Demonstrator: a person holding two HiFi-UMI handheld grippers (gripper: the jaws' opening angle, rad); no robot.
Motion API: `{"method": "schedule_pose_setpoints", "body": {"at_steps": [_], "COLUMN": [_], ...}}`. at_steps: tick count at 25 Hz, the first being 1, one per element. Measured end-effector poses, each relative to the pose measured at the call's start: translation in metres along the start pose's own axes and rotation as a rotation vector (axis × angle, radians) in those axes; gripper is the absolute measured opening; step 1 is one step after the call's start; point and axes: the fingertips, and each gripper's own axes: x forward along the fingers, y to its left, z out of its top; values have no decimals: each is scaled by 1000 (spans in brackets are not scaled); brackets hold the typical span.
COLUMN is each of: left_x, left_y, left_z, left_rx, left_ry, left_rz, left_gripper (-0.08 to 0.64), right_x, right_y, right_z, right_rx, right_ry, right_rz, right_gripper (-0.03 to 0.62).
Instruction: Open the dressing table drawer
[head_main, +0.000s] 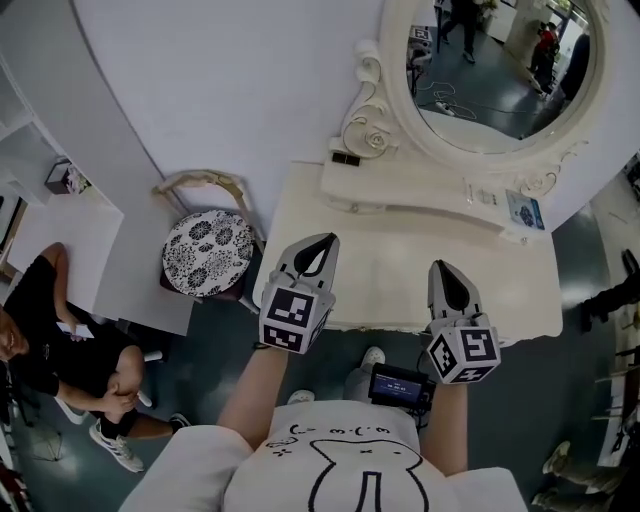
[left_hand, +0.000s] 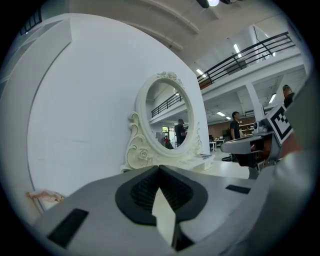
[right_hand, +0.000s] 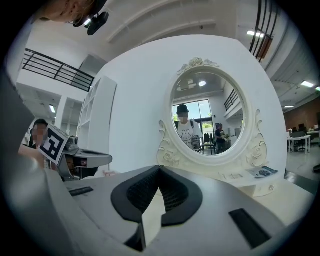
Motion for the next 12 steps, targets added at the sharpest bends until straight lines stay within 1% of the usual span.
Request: {"method": "schedule_pose_setpoints", "body": {"at_steps": [7,12], "left_x": [44,65], "left_y": [-2,-1], "left_z": [-6,-9], "left_rx": [-16,-42], "left_ry": [17,38], "left_rz": [75,142], "left_gripper": [-3,-2], "right_x": [39,61], "right_y": [-46,-73], "right_z": [-4,-10], "right_rx": [3,4], "right_ry": [14,46], "right_rz": [85,149], "right_gripper": [15,15]}}
